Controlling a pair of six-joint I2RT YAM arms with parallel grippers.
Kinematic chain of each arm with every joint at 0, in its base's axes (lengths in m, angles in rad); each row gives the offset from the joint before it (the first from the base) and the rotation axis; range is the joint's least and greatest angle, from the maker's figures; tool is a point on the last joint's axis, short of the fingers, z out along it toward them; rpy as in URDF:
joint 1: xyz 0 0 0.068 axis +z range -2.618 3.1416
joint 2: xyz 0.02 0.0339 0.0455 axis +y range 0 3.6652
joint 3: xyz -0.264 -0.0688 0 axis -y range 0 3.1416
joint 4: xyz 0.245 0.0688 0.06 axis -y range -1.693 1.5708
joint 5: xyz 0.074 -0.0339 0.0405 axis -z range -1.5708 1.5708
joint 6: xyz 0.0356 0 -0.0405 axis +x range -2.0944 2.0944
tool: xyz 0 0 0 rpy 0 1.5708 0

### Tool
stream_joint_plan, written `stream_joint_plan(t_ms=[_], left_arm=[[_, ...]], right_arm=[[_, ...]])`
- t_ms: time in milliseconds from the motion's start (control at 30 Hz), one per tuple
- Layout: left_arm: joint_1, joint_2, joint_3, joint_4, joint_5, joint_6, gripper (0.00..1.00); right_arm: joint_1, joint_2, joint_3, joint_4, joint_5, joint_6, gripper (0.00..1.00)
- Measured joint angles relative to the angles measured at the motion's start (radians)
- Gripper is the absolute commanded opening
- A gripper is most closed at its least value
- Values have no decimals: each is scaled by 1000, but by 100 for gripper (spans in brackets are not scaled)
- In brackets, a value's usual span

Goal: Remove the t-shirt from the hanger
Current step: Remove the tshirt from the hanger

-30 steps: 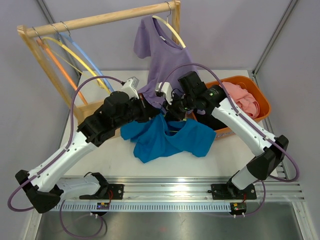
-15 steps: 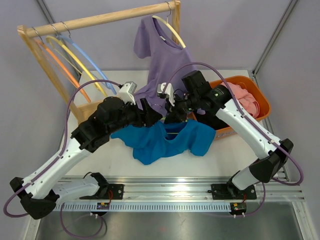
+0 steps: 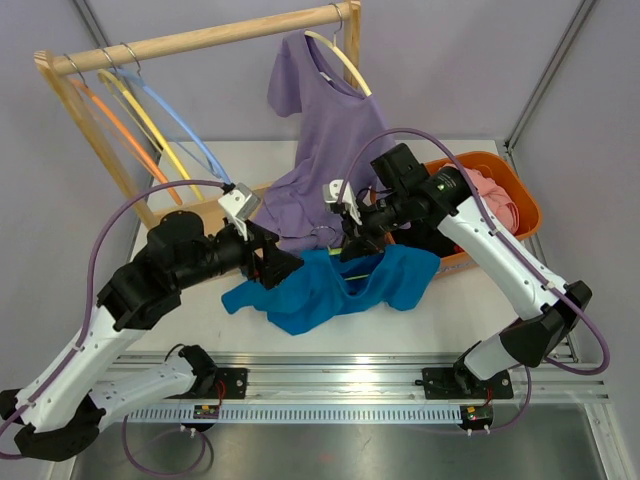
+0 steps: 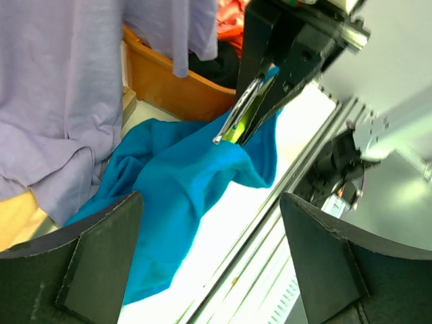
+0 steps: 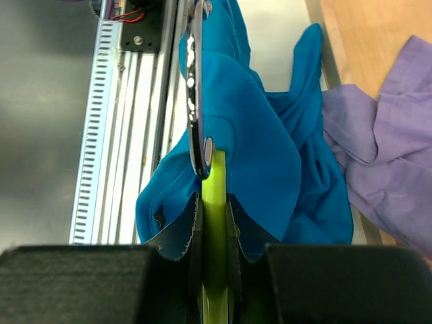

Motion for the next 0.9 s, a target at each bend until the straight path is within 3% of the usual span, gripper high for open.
stream_joint_plan(t_ms=[300,467,600,633,800,900], left_arm=[[-24,43,-88,50,107,142,84],[-32,121,-90,81,154,190,76],[-40,164,-89,95,197,208,53],[-42,169,-89,97,210,209,39],[-54,170,-93,118,271,206,3],[-56,149,-115,136,295,207,0]], right_arm=[[0,1,87,-111,-104,-117,0],[0,6,96,-155,-142,-154,0],[0,20,109,-176,-156,-171,0],[0,23,109,-177,-155,-172,0],[-6,43,115,-175,-161,-187,0],[-6,54,125,-194,-184,-192,0]])
